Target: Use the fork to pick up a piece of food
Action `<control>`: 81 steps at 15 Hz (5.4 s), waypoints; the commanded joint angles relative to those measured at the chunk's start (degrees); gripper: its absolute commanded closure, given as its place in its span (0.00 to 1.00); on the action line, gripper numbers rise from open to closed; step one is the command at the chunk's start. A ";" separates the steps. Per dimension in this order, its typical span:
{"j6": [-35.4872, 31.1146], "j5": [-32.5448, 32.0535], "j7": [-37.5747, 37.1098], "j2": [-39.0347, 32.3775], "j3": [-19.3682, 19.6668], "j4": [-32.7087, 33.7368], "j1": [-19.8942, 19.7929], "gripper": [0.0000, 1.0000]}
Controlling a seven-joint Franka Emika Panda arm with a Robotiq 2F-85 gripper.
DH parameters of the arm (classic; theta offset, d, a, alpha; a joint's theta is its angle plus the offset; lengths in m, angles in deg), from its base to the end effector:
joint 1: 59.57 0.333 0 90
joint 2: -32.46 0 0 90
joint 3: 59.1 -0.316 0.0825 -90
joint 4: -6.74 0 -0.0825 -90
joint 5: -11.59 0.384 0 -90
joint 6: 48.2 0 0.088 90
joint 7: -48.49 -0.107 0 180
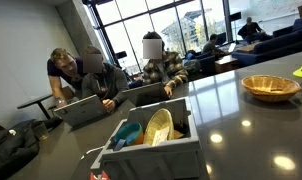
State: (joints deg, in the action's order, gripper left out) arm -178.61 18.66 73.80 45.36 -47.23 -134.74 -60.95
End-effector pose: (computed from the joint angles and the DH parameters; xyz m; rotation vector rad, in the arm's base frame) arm 0.4419 -0.1007 0.3785 -3.0080 -0.2050 -0.1060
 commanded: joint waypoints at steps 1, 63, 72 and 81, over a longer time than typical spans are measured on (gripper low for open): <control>-3.32 4.25 3.19 -1.45 0.35 -1.22 -0.39 0.00; -17.19 -0.21 6.41 -9.15 -2.35 -0.16 -5.79 0.99; -19.02 7.57 4.71 1.67 -2.12 -2.12 -1.39 0.99; -29.51 43.60 6.91 4.78 -0.52 -5.00 9.26 0.99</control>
State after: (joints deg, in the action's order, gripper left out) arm -203.38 52.18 78.59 47.80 -48.77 -137.45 -54.96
